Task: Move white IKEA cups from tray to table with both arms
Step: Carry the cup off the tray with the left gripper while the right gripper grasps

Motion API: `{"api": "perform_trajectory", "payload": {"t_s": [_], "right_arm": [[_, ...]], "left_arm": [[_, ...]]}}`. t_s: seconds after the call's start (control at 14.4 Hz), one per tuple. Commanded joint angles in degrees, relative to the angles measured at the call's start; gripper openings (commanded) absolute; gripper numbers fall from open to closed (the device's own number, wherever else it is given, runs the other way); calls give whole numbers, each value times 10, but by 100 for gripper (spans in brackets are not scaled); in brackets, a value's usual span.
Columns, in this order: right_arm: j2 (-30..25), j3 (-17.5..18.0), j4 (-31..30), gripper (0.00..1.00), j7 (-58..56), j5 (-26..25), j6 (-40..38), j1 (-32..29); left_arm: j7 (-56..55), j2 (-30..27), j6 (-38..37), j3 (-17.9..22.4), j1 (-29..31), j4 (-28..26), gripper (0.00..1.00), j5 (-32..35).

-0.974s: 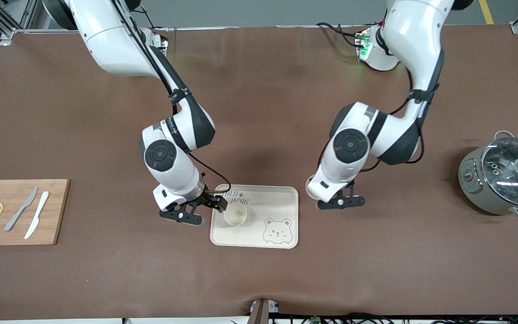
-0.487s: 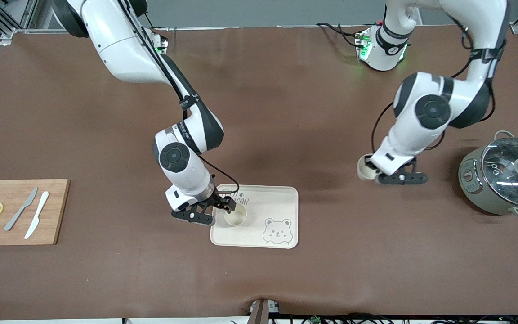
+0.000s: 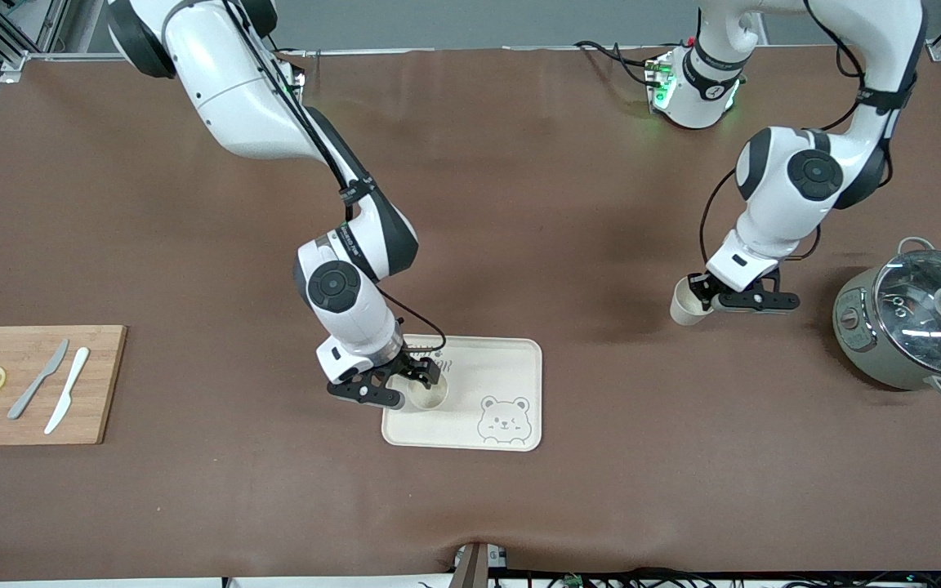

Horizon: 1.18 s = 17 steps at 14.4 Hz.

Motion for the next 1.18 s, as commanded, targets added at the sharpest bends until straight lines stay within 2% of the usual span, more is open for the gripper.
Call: {"api": "perform_trajectory", "payload": {"t_s": [0.0, 0.42, 1.11], "right_arm": [[16, -6, 18, 100, 15, -5, 4, 6], [33, -7, 17, 100, 15, -6, 32, 10], [38, -8, 18, 100, 14, -6, 33, 13]], "left_arm": [[9, 24, 35, -5, 3, 2, 0, -13], [7, 43, 35, -5, 4, 1, 0, -34], [10, 69, 33, -6, 4, -6, 0, -43]]}}
